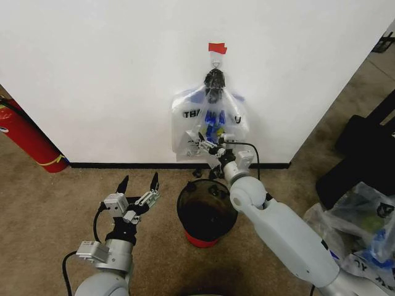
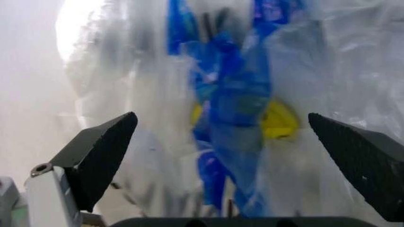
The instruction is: Pick up the garbage bag from the wall and place it over the trash bin.
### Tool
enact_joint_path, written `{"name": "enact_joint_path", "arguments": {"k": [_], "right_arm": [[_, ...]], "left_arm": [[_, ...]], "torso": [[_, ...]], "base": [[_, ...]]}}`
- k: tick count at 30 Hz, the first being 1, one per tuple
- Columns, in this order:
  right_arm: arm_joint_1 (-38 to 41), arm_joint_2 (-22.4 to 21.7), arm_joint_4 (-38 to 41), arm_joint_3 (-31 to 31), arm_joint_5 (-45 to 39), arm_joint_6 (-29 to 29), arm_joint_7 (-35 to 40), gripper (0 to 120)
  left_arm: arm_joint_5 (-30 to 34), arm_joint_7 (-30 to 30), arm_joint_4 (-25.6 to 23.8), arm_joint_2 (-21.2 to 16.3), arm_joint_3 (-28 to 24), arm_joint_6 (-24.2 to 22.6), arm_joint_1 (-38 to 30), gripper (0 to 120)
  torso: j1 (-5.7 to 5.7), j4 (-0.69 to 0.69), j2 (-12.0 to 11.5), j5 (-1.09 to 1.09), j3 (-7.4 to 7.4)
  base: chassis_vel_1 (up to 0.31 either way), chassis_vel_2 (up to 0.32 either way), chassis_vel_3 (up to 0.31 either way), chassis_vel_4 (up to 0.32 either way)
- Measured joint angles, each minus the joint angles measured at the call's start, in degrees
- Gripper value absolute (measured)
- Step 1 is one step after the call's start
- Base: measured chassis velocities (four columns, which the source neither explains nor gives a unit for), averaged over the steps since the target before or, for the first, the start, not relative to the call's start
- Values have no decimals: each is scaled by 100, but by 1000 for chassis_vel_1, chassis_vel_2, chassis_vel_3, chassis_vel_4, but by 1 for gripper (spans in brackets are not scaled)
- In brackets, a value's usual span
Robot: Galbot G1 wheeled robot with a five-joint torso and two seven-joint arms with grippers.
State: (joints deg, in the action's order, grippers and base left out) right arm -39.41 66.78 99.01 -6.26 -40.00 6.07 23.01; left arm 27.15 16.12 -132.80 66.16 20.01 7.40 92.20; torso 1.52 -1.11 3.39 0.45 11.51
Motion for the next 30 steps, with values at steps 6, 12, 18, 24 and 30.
{"name": "enact_joint_path", "arguments": {"k": [6,12,18,24,30], "right_arm": [[-70,-179,38,49,19,37,-98,86],[12,-281,-112,-38,46,129,-180,67],[163,-450,-194,-162,-39,332,-226,44],[295,-477,-271,-221,-143,401,-223,23],[244,-485,-187,-218,-46,385,-212,2]], "left_arm": [[-9,-1,16,4,-41,2,-30,99],[-25,2,1,13,-87,-11,-52,99],[-15,10,-49,13,-68,-15,-28,99],[-12,22,-78,44,-59,-16,-15,99],[-9,22,-84,51,-30,-6,18,99]], "torso": [[0,0,0,0,0],[0,1,0,1,0],[0,0,0,0,0],[0,1,0,1,0],[0,0,0,0,0]], "base": [[0,0,0,0],[0,0,0,0],[0,0,0,0],[0,0,0,0],[0,0,0,0]]}}
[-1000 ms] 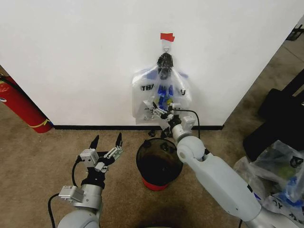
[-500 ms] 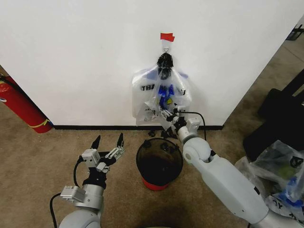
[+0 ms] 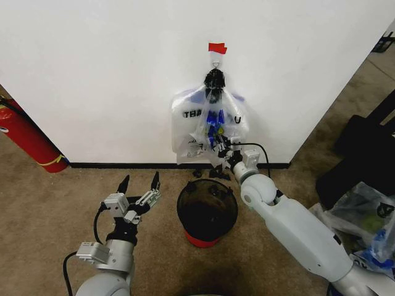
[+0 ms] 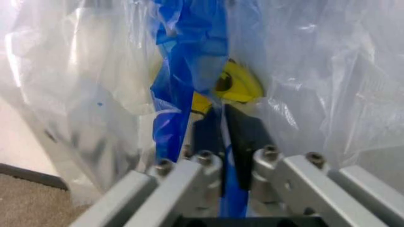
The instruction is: Pick up the garbage bag from the wall and place it over the trash bin.
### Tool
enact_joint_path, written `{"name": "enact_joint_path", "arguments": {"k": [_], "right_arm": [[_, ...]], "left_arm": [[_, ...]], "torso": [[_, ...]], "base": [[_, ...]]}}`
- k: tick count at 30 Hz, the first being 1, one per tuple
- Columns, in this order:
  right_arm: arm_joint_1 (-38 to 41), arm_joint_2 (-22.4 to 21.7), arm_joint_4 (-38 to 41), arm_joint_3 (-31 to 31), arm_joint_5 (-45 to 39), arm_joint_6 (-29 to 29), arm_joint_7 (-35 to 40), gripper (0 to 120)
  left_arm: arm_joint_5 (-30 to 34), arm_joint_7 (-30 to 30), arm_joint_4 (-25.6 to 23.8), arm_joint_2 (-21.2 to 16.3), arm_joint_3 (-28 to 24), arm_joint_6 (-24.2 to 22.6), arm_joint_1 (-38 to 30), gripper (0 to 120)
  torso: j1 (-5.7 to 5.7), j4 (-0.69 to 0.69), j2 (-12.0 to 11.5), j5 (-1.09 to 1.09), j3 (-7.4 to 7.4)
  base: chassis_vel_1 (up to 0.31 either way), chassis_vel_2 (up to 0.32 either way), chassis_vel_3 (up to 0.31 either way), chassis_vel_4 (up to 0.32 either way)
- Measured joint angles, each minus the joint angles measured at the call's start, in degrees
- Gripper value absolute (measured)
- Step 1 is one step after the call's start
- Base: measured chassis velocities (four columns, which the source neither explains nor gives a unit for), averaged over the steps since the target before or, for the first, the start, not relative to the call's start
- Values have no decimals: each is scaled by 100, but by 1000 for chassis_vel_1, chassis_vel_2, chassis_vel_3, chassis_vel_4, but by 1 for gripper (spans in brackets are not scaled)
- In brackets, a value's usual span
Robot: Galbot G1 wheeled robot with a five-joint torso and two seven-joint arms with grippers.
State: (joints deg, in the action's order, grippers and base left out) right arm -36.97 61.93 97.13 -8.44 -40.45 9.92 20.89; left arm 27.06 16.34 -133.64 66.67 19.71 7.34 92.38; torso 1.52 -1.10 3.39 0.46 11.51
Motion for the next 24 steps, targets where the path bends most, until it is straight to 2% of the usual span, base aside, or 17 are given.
{"name": "enact_joint_path", "arguments": {"k": [7,14,19,24], "right_arm": [[-144,2,99,129,55,-101,-4,0],[-838,-2,967,932,-492,-454,-108,0],[-2024,-202,1823,1741,-813,-910,-782,0],[-2614,-73,2070,2017,-787,-1309,-1132,0]], "left_arm": [[3,-1,11,-8,-11,1,-30,99],[127,-10,-112,-192,-79,-57,-119,99],[556,-32,-302,-645,-273,-287,-507,99],[1153,-61,-510,-1118,-570,-618,-988,99]], "torso": [[0,0,0,0,0],[0,1,0,1,0],[0,-4,0,1,-1],[0,3,0,0,0]], "base": [[0,0,0,0],[0,0,0,0],[0,0,0,0],[0,0,0,0]]}}
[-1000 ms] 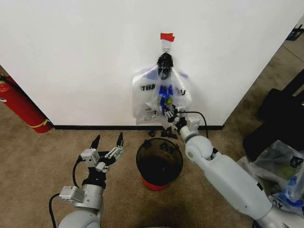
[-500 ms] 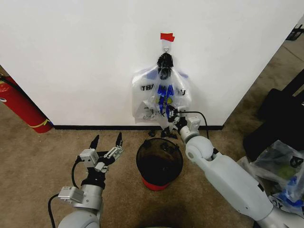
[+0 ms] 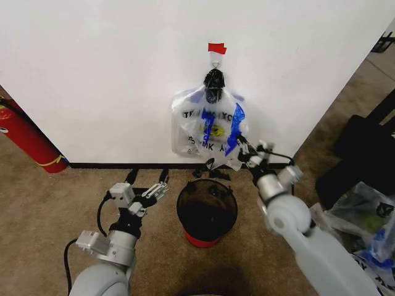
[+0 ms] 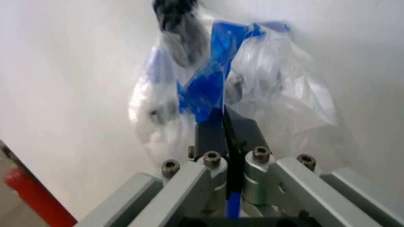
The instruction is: Pick up the garbage bag from the wall and place it over the trash bin.
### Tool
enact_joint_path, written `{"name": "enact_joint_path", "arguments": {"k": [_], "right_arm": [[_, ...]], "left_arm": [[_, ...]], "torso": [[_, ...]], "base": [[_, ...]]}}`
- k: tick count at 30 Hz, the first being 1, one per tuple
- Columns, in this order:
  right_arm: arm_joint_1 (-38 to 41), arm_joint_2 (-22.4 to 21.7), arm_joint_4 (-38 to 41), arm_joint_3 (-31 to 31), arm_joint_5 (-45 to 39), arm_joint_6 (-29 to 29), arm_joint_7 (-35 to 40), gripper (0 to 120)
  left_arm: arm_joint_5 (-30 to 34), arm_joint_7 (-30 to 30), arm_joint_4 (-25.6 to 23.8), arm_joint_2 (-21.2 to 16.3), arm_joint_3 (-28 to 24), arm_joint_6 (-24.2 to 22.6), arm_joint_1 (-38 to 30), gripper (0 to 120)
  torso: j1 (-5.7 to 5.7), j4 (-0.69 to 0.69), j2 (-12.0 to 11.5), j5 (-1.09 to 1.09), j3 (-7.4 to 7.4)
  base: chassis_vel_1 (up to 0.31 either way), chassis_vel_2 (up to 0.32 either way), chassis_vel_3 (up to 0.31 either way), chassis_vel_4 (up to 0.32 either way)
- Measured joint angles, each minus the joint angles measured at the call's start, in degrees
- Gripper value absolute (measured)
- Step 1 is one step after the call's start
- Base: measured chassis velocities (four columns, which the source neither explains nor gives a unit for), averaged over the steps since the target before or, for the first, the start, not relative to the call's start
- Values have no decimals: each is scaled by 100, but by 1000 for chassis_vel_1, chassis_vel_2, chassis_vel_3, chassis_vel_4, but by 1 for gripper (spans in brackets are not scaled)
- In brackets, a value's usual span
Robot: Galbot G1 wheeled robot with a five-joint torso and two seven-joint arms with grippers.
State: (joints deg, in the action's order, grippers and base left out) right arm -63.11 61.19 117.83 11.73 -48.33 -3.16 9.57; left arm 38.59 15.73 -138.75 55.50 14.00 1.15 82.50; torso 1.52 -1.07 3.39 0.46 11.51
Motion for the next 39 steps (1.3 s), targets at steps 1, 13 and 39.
{"name": "enact_joint_path", "arguments": {"k": [1,13,39], "right_arm": [[-79,29,31,36,6,-39,-25,0],[-405,194,164,106,41,-202,-16,0],[-626,21,364,429,-204,-164,154,0]], "left_arm": [[179,10,-24,-98,-87,-91,-166,99],[1425,241,877,-677,-1825,-915,-3421,99],[786,352,3815,341,-3829,-1113,-5984,97]], "torso": [[0,-2,0,1,0],[1,-6,0,-1,1],[1,-2,0,-1,1]], "base": [[0,0,0,0],[0,0,0,0],[0,0,0,0]]}}
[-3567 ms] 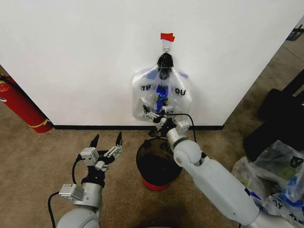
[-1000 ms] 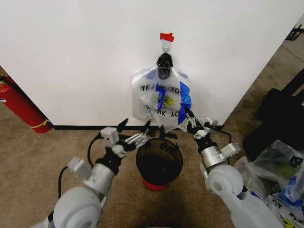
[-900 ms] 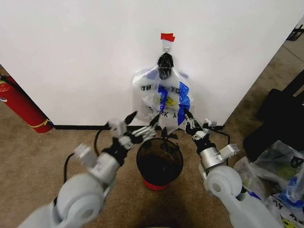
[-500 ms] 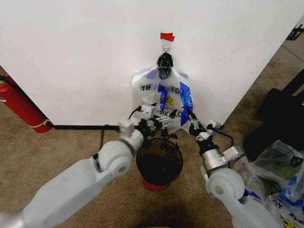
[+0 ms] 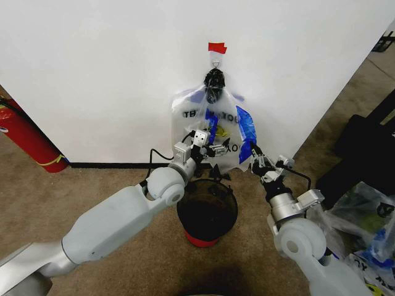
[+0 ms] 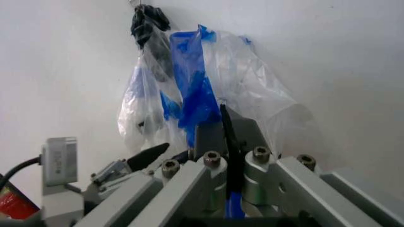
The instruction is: Pick up the garbage bag from the wall and place it over the trash bin.
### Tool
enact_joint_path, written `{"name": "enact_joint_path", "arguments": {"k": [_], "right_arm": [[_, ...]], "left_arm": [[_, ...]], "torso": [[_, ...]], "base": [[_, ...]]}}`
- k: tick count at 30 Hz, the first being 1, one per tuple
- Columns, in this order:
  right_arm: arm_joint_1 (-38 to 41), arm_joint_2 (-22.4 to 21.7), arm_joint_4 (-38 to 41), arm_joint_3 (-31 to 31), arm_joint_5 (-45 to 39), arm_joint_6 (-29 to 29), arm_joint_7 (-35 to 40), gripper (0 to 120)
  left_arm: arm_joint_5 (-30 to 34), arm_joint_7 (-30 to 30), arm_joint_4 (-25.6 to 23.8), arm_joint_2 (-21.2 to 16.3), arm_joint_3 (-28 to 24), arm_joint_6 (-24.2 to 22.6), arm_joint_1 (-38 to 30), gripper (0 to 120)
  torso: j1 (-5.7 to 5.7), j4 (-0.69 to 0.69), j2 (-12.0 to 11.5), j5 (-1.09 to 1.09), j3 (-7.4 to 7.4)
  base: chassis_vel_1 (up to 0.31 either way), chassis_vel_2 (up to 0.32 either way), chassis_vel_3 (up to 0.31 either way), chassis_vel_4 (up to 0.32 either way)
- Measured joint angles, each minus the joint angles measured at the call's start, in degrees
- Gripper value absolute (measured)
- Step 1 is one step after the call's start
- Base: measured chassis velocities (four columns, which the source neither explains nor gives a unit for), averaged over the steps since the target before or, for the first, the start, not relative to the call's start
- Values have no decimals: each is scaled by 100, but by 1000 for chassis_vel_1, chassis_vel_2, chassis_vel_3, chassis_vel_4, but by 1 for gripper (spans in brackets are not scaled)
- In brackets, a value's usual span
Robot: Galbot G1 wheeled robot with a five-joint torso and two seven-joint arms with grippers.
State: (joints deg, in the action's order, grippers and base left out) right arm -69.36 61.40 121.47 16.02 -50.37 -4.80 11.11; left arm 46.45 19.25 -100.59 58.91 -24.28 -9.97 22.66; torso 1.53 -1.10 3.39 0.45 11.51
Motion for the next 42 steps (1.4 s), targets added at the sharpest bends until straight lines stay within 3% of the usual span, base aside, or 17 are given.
{"name": "enact_joint_path", "arguments": {"k": [9,27,31,33,37,40,42], "right_arm": [[-25,-1,-13,-10,20,11,-2,0],[34,-15,6,-44,-4,78,94,0],[33,-21,12,-26,-9,87,110,0],[38,-17,13,-10,-26,87,131,0],[44,-9,11,-4,-17,84,136,0],[37,7,29,2,-4,74,136,0],[13,25,66,39,7,65,132,0]], "left_arm": [[-61,10,303,137,-62,-2,-26,89],[-495,179,738,449,-204,-237,-139,20],[-458,188,733,432,-200,-243,-147,10],[-363,209,669,419,-152,-217,-123,0],[-116,262,379,327,0,-152,-17,0],[162,337,-17,121,260,-123,126,0],[459,425,-520,-153,714,-112,361,0]], "torso": [[0,-1,0,0,0],[0,-1,0,0,0],[0,-1,0,0,0],[0,0,0,0,0],[0,-2,0,0,0],[0,-3,0,0,0],[0,-1,0,2,0]], "base": [[0,0,0,0],[0,0,0,0],[0,0,0,0],[0,0,0,0],[0,0,0,0],[0,0,0,0],[0,0,0,0]]}}
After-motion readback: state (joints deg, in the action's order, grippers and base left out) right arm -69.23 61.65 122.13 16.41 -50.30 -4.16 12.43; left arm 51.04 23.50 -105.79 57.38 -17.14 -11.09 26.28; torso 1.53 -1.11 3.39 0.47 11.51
